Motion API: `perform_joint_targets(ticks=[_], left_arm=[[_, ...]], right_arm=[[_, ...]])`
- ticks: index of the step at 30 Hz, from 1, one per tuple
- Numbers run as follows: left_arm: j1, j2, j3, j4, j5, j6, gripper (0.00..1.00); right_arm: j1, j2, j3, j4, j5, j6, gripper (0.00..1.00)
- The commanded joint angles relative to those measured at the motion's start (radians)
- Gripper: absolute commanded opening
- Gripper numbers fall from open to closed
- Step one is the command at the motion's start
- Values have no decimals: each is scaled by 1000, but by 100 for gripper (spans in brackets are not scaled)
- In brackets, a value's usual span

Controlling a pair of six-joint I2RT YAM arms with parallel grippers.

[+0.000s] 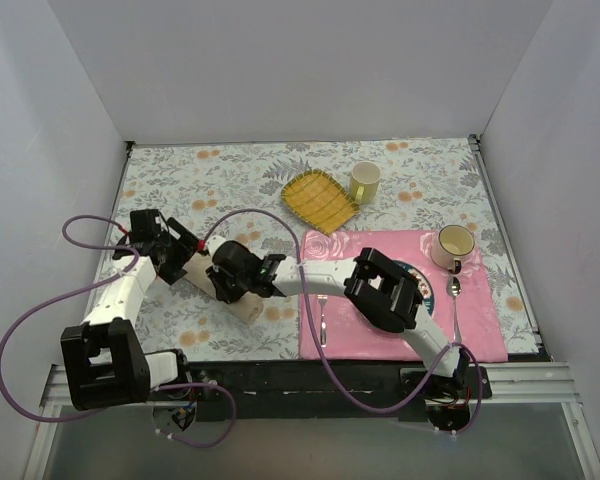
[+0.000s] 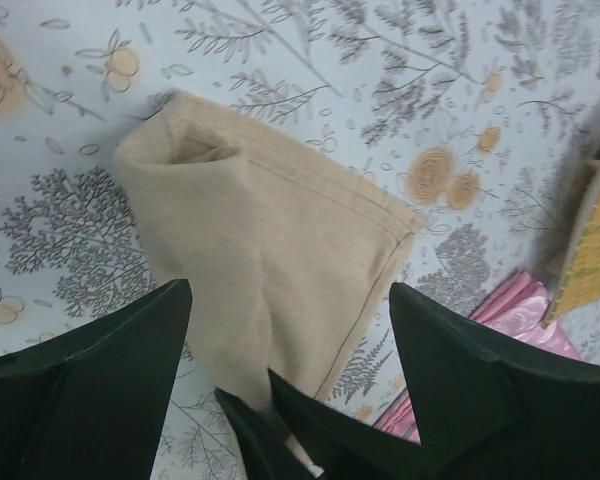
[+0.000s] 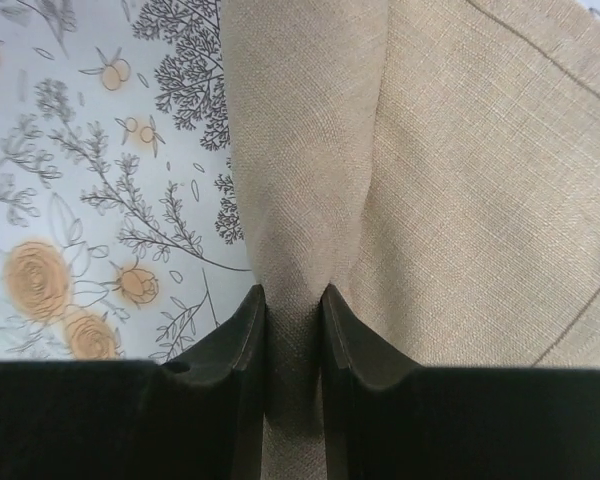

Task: Fold the napkin, place the utensils inside, and roll it up
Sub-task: Roll the napkin with the utensil

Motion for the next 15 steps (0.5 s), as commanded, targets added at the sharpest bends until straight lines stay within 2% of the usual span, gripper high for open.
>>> perform_joint_targets(ticks=[1, 4, 7, 10, 15], left_arm=[[-3, 25, -26, -144, -18, -4, 79], [-1, 22, -52, -120, 41, -20, 78], [-1, 61, -56, -103, 87, -39, 77], [-3, 120, -55, -91, 107, -58, 76], [-26, 216, -29, -34, 139, -69, 73]], right_arm=[[-110, 28, -141, 56, -342, 186, 6], [-162, 38, -210, 209, -520, 281, 6], [-204, 58, -257, 338, -628, 380, 6], [-224, 65, -304, 429, -675, 443, 6], [-227, 80, -303, 449, -702, 447, 6]])
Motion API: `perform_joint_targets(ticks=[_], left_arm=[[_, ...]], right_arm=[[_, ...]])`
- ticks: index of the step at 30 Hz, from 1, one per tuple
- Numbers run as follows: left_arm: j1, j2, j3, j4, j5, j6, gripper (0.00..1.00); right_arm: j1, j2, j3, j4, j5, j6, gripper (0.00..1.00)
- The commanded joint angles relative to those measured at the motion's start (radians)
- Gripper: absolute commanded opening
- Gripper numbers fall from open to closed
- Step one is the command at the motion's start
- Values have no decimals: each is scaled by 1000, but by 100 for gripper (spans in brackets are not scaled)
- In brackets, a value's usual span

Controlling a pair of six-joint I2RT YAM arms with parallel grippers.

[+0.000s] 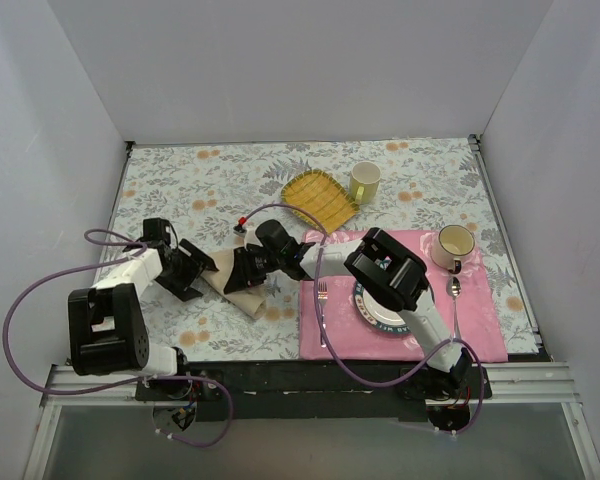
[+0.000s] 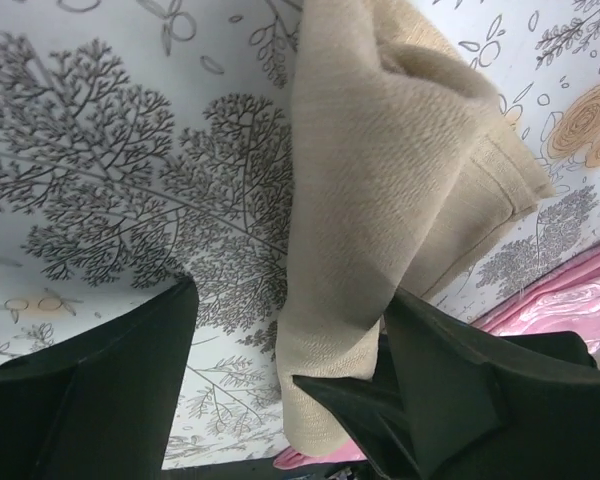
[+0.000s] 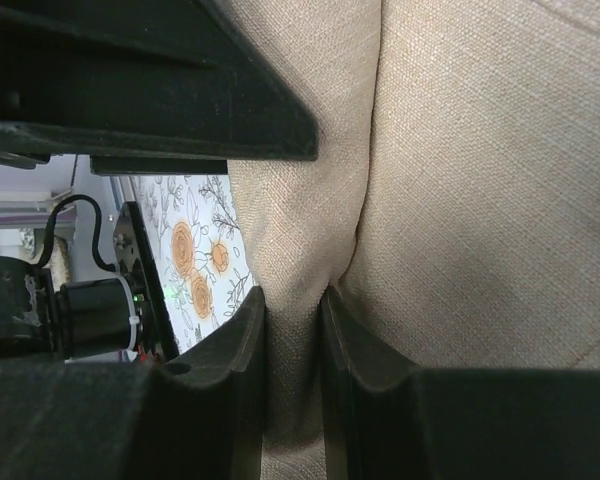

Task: Fold the napkin, place the utensils inside, and roll it up
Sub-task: Roll the napkin with the utensil

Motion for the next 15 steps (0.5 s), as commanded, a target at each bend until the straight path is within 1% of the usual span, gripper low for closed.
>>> perform_joint_targets(ticks=[1, 3, 4, 5, 6, 7, 8, 9, 10, 11, 12, 14, 15], left_arm=[[-26, 63, 24, 57, 35, -19, 71], [-29, 81, 30, 68, 24, -23, 64], [-29, 92, 30, 71, 7, -19, 51], [-28, 93, 29, 76, -22, -19, 44], [-29, 97, 27, 79, -31, -12, 36], [-29, 101, 27, 80, -40, -7, 25], [-29, 107, 26, 80, -48, -4, 21], [-28, 113, 23, 82, -48, -3, 17], [-29, 119, 21, 82, -43, 0, 12], [-29, 130, 20, 82, -37, 4, 4], [-29, 133, 18, 83, -33, 8, 1], [-29, 141, 17, 76, -30, 13, 0], [-29, 143, 15, 73, -22, 16, 0]], right_arm=[[11, 63, -40, -50, -60, 31, 6], [11, 55, -30, -66, -55, 14, 9], [11, 52, -27, -92, -44, -15, 10], [11, 40, -23, -115, -35, -33, 12], [13, 34, -3, -146, -25, -55, 17], [14, 29, 15, -181, 3, -88, 20], [17, 14, 31, -265, 21, -154, 24], [28, 5, 48, -307, 43, -195, 32], [36, -3, 89, -351, 87, -234, 36], [43, -20, 110, -435, 116, -312, 40], [63, -26, 135, -482, 153, -347, 49], [88, -45, 206, -551, 264, -418, 55], [117, -51, 227, -610, 314, -474, 60]])
